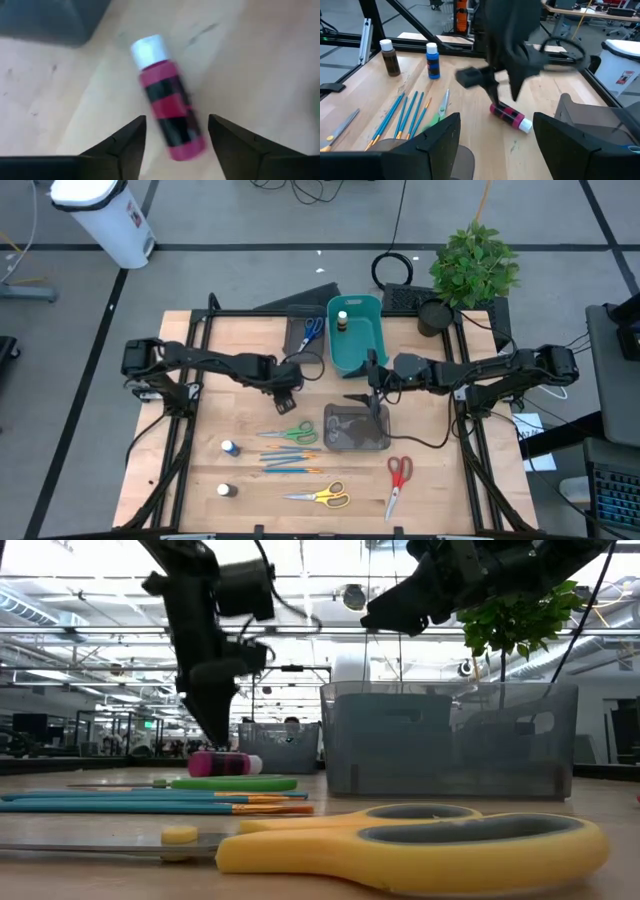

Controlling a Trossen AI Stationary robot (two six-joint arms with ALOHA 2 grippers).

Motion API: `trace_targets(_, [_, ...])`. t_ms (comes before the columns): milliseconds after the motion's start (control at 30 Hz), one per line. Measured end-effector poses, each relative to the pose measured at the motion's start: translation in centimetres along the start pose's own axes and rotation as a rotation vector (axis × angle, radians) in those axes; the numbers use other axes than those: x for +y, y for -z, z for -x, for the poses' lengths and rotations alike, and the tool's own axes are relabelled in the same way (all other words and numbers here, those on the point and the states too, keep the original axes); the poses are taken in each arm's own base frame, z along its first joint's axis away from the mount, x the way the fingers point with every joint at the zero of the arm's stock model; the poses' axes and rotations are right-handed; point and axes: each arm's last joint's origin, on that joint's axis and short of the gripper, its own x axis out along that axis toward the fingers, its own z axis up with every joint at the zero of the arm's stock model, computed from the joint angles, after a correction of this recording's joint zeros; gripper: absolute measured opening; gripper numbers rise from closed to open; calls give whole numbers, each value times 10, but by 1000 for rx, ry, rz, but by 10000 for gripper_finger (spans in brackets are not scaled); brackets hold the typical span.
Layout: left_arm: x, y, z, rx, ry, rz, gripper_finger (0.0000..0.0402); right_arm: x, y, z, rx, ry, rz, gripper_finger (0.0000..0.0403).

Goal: Pick & Place Paint Supplies
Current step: Put the pink paint bottle into the green bin

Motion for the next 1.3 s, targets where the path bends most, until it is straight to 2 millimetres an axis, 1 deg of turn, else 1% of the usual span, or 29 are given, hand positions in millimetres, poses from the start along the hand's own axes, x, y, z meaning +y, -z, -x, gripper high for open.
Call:
trace_targets(133, [6,-2,-16,68,24,10,259,3,0,0,0,-9,3,242])
trace_targets(233, [9,-1,-28,121,28,12,272,4,0,0,0,-14,5,242])
trace_targets(333, [10,-1,-36,158,18,27,274,4,0,0,-1,-14,4,242])
trace_targets(400, [9,-1,-40,168,13,22,267,4,0,0,1,-14,4,242])
trace_targets(467, [7,0,-41,173,13,-1,252,4,0,0,3,-14,4,242])
trace_targets(533, [4,1,-41,174,16,-25,228,4,0,0,3,-15,4,242])
trace_targets(667, [-1,4,-31,148,31,-70,153,4,0,0,3,-11,4,242])
trace_targets(733, [-2,5,-21,128,67,-79,114,4,-1,1,0,-9,4,242])
trace_targets(767, [-2,4,-13,105,83,-82,107,4,-2,1,-5,-8,4,242])
trace_targets(900, [3,0,24,-47,144,-72,107,3,-6,5,-22,-4,-49,242])
trace_targets(1033, [6,-9,67,-328,217,-148,107,0,-12,17,-35,10,-95,242])
trace_targets(1100, [5,-15,80,-472,242,-207,107,-1,-15,25,-31,47,-108,242])
trace_targets(1133, [4,-18,83,-550,252,-222,107,-2,-17,28,-29,74,-109,242])
trace_targets(1200, [7,-26,81,-682,278,-232,107,-4,-19,35,-23,128,-110,242])
trace_targets(1300, [13,-36,64,-831,393,-241,107,-5,-19,42,-2,195,-111,242])
